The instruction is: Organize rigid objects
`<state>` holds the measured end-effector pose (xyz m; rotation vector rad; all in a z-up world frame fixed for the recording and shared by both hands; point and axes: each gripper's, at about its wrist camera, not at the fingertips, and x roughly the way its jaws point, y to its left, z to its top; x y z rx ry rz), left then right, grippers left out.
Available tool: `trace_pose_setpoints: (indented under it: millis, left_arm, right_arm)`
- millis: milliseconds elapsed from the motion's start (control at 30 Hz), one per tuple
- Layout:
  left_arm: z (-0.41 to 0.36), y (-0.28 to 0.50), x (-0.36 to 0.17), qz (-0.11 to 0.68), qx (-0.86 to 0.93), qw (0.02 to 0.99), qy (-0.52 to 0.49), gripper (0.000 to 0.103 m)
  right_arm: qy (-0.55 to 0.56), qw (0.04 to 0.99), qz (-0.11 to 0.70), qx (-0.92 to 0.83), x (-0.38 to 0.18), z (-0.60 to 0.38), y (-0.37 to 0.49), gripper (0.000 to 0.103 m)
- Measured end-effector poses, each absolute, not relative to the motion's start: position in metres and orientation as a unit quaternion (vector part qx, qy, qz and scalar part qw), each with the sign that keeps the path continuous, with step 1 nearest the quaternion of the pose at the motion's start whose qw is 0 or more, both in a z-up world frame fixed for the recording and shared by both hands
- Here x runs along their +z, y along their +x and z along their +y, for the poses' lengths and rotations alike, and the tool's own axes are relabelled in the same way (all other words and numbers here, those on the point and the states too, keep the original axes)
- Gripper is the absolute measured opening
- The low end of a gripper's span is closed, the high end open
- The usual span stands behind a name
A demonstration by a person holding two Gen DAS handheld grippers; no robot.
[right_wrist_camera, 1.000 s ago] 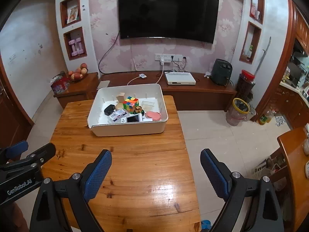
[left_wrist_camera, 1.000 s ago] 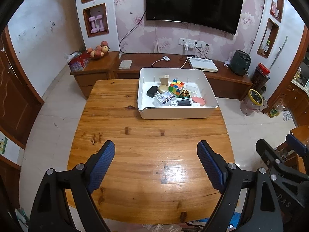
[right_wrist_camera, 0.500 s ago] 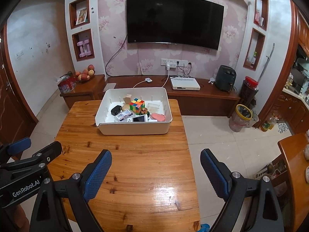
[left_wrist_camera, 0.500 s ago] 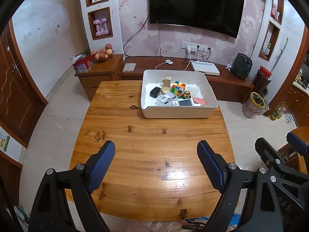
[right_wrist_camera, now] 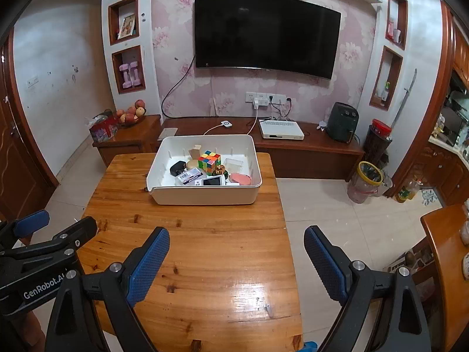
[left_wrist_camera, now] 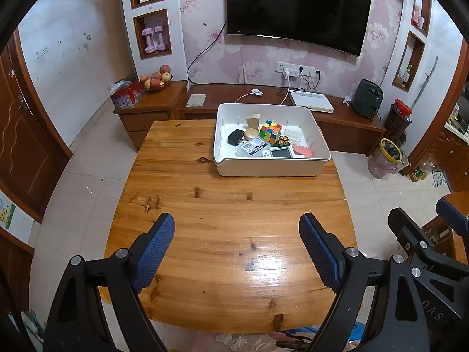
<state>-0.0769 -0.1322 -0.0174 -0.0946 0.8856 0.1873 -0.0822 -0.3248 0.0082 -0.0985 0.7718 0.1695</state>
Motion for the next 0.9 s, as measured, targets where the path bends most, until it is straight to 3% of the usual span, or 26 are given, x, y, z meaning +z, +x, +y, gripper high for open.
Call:
trace_pose_setpoints:
  millis: [900]
  left_arm:
    - [-0.122, -0.082, -0.022, 0.430, 0.102, 0.896, -0.046, 0.089]
  right_arm:
    - [-0.046, 0.920, 0.381, 0.082, 0.003, -0.326, -0.084, 0.094]
